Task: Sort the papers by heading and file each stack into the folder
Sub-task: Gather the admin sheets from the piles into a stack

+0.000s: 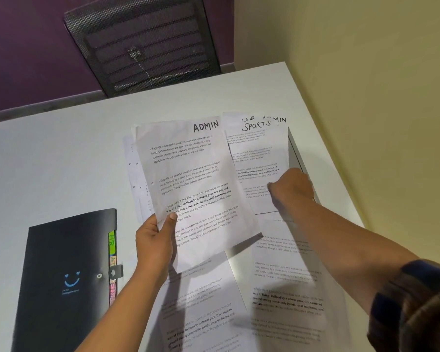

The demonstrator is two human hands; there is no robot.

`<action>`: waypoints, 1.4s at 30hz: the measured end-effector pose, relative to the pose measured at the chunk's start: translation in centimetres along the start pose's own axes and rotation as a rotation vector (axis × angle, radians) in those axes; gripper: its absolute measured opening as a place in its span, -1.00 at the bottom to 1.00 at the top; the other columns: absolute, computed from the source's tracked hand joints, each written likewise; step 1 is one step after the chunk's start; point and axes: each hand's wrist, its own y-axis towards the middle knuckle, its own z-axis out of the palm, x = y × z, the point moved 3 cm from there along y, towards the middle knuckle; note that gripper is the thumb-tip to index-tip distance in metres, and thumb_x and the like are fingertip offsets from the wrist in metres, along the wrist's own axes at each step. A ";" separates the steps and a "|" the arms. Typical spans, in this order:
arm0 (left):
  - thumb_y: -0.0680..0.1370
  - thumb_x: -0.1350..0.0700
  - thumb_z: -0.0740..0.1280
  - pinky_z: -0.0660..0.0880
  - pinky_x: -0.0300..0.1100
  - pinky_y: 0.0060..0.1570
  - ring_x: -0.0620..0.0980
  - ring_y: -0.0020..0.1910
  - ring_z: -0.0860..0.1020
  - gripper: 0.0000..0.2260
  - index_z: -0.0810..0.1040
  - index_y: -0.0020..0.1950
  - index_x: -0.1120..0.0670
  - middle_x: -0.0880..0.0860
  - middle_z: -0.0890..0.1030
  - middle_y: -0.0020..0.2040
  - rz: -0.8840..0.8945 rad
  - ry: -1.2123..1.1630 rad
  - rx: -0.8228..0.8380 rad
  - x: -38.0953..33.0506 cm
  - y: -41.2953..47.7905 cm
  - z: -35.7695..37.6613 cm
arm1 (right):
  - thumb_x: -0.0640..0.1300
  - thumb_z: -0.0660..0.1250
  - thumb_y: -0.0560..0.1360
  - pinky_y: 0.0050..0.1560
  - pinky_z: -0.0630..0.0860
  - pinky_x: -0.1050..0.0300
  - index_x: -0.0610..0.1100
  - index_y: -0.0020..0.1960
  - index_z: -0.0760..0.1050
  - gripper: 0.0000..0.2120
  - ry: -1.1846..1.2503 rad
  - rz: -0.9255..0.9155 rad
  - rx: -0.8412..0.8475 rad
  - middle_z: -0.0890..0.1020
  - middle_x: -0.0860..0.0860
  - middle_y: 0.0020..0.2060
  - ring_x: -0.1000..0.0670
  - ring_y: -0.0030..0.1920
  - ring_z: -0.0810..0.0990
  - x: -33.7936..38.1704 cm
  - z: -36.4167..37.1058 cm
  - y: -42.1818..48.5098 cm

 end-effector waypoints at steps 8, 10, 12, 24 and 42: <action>0.60 0.17 0.33 0.45 0.10 0.26 0.68 0.11 0.30 -0.76 0.59 0.21 0.25 0.59 0.46 0.11 -0.017 -0.045 -0.008 -0.1 1.1 -0.2 | -0.32 0.36 0.33 -0.44 0.47 0.27 -0.21 -0.06 0.60 -0.81 0.236 0.057 0.172 0.66 -0.09 -0.23 -0.08 -0.33 0.61 -0.4 -0.6 0.4; 0.60 0.19 0.32 0.44 0.18 0.24 0.68 0.10 0.29 -0.77 0.58 0.21 0.27 0.58 0.47 0.12 -0.022 -0.061 -0.019 0.0 1.4 -0.4 | -0.31 0.33 0.33 -0.43 0.45 0.25 -0.22 -0.09 0.61 -0.83 0.271 0.037 0.162 0.67 -0.11 -0.21 -0.10 -0.30 0.62 -0.4 -0.9 0.2; 0.60 0.19 0.32 0.44 0.19 0.24 0.67 0.11 0.29 -0.76 0.58 0.21 0.28 0.59 0.44 0.13 -0.029 -0.067 -0.028 0.1 1.7 -0.5 | -0.27 0.33 0.33 -0.39 0.47 0.22 -0.21 -0.13 0.59 -0.87 0.278 -0.019 0.138 0.67 -0.13 -0.20 -0.12 -0.28 0.63 -0.4 -1.0 0.1; 0.59 0.23 0.34 0.51 -0.15 0.16 -0.13 -0.10 0.60 -0.78 0.59 0.23 0.17 0.02 0.71 0.01 -0.253 -0.130 0.029 4.1 2.9 -1.1 | 0.10 0.56 0.26 0.05 0.60 -0.16 -0.19 0.27 0.38 -0.29 -0.108 0.004 -0.024 0.52 -0.15 0.16 -0.21 0.11 0.57 1.1 1.1 -0.8; 0.55 0.21 0.38 0.63 -0.07 -0.11 0.10 -0.01 0.68 -0.82 0.63 0.14 0.14 0.11 0.72 0.01 -0.458 -0.167 0.126 11.3 4.3 -3.2 | -0.08 0.46 0.32 -0.36 0.49 0.19 -0.10 -0.28 0.42 -0.78 0.132 -0.031 0.015 0.61 -0.03 -0.28 -0.04 -0.32 0.57 1.0 -0.7 0.4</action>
